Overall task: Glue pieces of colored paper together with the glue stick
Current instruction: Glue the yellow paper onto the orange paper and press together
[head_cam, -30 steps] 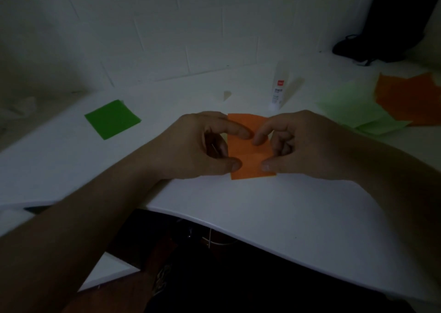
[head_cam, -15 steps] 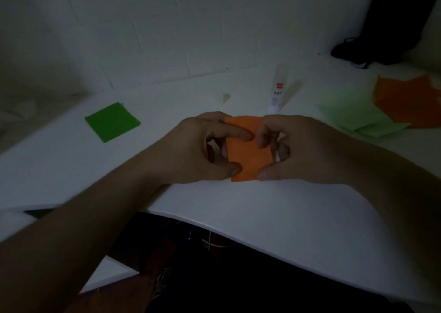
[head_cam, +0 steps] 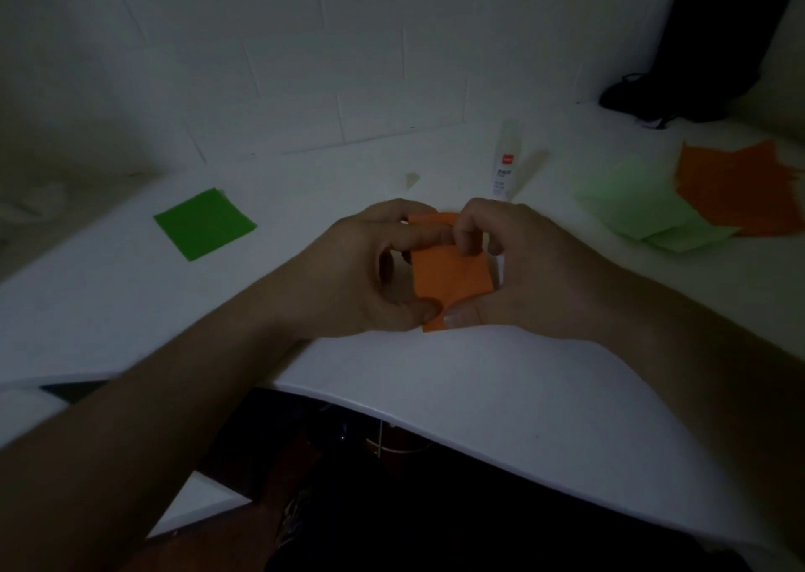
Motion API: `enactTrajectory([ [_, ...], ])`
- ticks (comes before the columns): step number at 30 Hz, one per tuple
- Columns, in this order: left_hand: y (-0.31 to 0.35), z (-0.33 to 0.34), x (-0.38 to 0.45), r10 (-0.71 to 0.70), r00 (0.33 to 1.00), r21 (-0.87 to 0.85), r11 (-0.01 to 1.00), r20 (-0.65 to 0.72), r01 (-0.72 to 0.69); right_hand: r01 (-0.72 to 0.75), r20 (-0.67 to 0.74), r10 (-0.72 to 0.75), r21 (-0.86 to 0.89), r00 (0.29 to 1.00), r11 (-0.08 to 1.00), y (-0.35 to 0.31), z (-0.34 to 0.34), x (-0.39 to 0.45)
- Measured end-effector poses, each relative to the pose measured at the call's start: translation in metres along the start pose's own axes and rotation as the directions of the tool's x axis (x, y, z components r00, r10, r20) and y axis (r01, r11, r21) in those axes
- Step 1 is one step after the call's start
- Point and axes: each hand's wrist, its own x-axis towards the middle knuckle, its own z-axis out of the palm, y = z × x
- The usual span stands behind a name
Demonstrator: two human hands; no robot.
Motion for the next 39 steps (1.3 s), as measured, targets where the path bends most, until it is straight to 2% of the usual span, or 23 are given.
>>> enactTrajectory([
  [6,-0.002,0.002,-0.001,-0.02,1.0,-0.006,1.0,0.002,0.02,-0.04,0.043,0.036,0.08,0.998,0.996,-0.001,-0.001,-0.002],
  [14,-0.001,0.007,-0.004,-0.011,0.998,0.122,0.992,-0.061,0.018,-0.003,0.013,0.004,-0.081,1.0,0.997,0.016,-0.007,0.0],
  [20,0.001,0.006,-0.004,-0.03,0.998,0.124,0.992,-0.055,0.037,-0.098,0.019,0.1,-0.074,0.995,0.992,0.023,-0.013,-0.002],
  [23,0.002,0.005,-0.003,-0.041,0.998,0.126,0.991,-0.048,0.047,-0.095,-0.01,0.095,-0.088,0.995,0.992,0.02,-0.016,-0.002],
  [26,0.001,0.007,-0.003,-0.028,0.998,0.114,0.993,-0.05,0.034,-0.078,-0.052,0.077,-0.017,0.996,0.997,0.014,-0.007,-0.001],
  [30,-0.001,0.008,-0.003,-0.005,0.998,0.102,0.995,-0.058,0.011,-0.06,-0.026,0.058,-0.076,0.998,0.995,0.018,0.006,0.002],
  [39,0.0,0.006,-0.002,-0.061,0.998,0.106,0.992,-0.03,0.064,-0.184,-0.049,0.178,-0.141,0.983,0.973,0.033,-0.009,-0.003],
])
